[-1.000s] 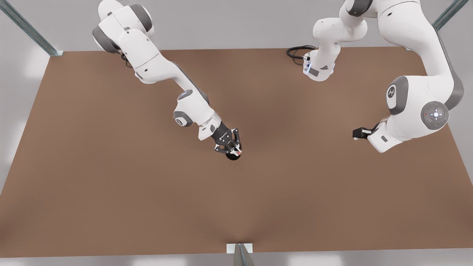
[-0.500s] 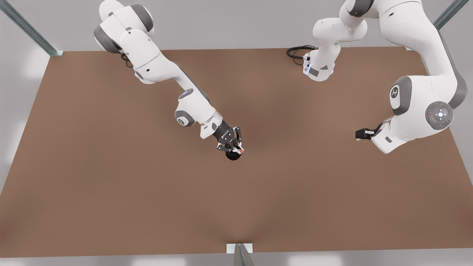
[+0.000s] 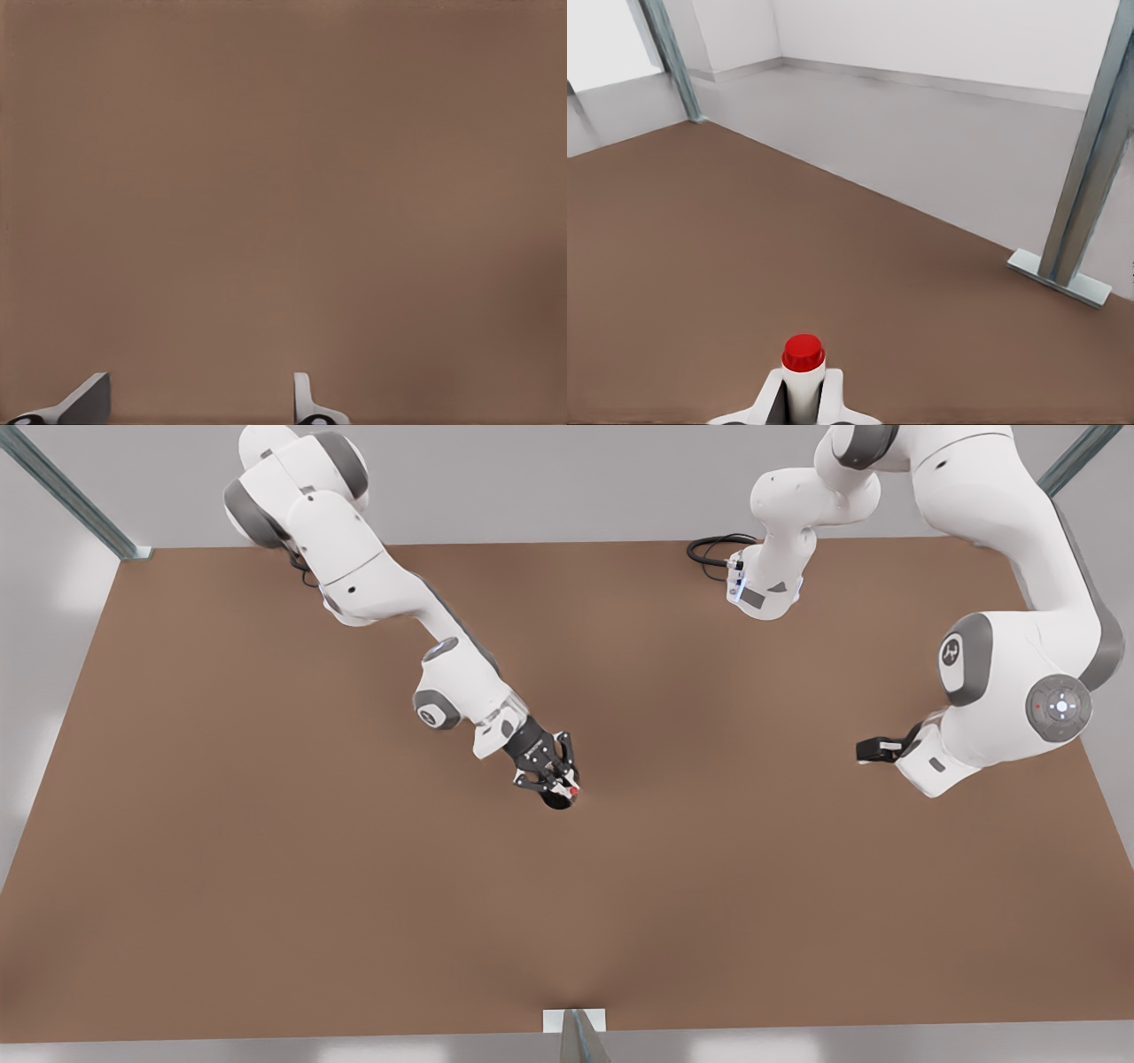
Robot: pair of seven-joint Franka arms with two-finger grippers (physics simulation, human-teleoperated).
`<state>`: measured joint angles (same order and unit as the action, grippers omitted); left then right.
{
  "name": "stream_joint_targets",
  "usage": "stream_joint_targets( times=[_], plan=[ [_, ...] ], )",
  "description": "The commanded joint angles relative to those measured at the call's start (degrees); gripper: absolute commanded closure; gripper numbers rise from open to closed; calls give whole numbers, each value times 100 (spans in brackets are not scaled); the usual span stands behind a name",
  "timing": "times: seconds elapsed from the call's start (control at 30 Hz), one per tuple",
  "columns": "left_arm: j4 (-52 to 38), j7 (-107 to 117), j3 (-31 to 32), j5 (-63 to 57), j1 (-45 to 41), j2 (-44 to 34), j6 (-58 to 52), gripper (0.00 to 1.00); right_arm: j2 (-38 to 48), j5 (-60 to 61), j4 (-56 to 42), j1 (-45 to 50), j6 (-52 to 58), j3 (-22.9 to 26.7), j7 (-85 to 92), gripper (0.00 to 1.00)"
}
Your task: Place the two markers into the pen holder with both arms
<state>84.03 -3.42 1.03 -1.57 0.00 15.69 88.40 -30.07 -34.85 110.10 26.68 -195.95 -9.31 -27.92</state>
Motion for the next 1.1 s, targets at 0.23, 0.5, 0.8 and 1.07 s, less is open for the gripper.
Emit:
stream_joint_targets(
  times=[0.23, 0.5, 0.8, 1.07],
  plan=[
    [-9, 96, 11, 253, -44, 75, -139, 0, 239, 22, 381, -14, -154, 52, 41, 74],
    [17, 96, 11, 236, -44, 277, -95, 0, 28, 13, 249, 30, -216, 157, 41, 74],
    [17, 96, 11, 227, -44, 321, -86, 0, -52, 31, 231, 162, -216, 157, 41, 73],
    [0, 96, 11, 227, -35, 435, -69, 0, -166, 31, 223, 250, -216, 157, 41, 71]
  ],
)
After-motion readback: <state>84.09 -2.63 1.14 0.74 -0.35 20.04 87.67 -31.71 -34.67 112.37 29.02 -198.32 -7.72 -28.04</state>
